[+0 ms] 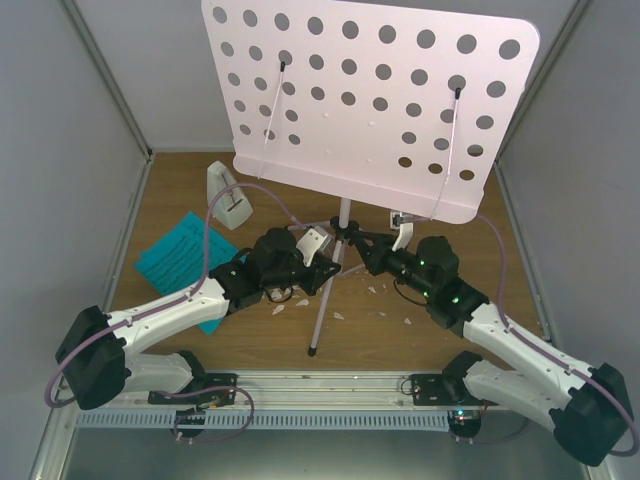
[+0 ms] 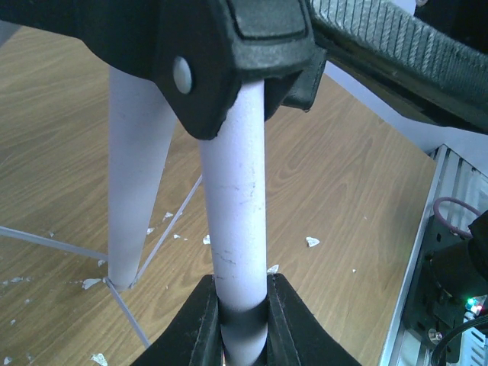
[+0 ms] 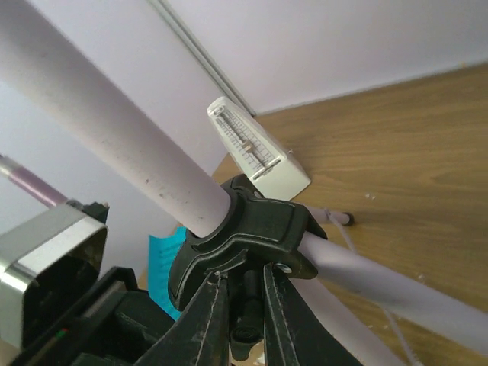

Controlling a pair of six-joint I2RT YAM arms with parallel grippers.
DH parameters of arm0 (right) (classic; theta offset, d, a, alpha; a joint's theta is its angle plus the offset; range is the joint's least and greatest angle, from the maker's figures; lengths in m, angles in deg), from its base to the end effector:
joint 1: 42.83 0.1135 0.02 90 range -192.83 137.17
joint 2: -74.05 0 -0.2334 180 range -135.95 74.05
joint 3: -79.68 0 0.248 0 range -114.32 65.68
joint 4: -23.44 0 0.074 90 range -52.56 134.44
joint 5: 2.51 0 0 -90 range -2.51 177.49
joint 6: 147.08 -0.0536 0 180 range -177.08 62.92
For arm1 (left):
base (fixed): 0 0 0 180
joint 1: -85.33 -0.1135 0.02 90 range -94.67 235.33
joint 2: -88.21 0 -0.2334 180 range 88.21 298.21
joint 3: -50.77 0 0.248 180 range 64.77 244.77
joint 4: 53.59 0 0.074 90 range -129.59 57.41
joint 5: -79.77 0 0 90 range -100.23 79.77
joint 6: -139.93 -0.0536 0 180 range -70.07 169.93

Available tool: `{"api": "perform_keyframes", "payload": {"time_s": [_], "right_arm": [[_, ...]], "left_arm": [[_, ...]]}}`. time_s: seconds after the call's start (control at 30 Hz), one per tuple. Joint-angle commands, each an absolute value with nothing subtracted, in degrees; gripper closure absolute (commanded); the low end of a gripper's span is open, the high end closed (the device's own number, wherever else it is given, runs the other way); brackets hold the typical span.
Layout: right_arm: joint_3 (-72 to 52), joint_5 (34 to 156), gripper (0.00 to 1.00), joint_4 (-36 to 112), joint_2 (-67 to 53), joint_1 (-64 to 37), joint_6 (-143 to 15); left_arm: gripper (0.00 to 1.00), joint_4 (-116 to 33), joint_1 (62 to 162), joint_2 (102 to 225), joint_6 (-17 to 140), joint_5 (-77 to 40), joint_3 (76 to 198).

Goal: Pack up the instrument practice props

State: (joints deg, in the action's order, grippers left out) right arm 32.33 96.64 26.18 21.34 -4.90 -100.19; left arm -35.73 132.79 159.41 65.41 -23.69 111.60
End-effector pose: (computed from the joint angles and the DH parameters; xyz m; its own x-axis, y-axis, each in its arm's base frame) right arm 0.1929 0.1611 0.2581 -0.5807 0.4028 -0.7074 -0.4577 0.5570 0.6929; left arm 0.1935 -0.2294 0.2301 -0.5365 0.2007 -0.8197 0.7388 0.5811 -0.3413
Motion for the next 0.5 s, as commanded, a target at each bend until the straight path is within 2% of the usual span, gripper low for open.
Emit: {"api": "perform_keyframes", "payload": {"time_s": [0.0, 0.2, 0.47], "right_arm": [[31.5, 96.8, 0.89, 26.4, 22.3, -3.6, -84.5], [31.7, 88.2, 0.89, 28.0, 21.3, 1.4, -67.0], [31.7, 73.3, 0.86, 29.7, 19.2, 9.4, -51.6]], "left_arm": [[1.00, -37.1, 132.4, 160.1, 62.7, -21.4, 112.8], [1.00, -37.2, 132.4, 160.0, 62.7, -21.4, 113.0], [1.00, -37.2, 132.4, 160.2, 62.4, -21.4, 113.2]]}}
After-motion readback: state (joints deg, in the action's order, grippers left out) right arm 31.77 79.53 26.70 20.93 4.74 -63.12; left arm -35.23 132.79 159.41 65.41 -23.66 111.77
